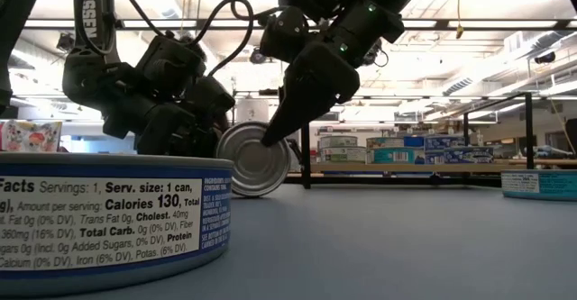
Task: Stack canned seafood by type on shelf
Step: Stack the green tuna can on to the green tuna can on the shelf
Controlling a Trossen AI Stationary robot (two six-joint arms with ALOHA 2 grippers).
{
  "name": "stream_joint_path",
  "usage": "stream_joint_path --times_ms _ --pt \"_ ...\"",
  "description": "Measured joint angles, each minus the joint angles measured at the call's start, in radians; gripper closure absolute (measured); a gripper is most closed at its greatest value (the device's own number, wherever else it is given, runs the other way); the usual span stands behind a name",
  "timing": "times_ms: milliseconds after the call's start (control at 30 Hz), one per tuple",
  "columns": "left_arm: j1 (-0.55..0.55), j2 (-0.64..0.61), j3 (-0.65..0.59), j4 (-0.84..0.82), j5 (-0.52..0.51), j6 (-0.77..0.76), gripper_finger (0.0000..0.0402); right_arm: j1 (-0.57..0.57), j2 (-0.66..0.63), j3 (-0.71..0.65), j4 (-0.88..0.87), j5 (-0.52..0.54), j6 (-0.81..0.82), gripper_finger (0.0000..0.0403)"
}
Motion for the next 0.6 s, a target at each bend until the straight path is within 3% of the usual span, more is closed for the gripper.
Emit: stream_joint_path --times_ms 233,600 --pt "0.024 -0.01 -0.011 0.005 0.004 -0.023 0.0396 0.022 -0.043 0.0 -0.016 0.051 0.0 0.0259" --pt "0.067 -0.032 -0.127 0.27 0.004 -0.08 0.0396 0.071 -0.162 0.001 -0.128 0.271 -0.004 0.0259"
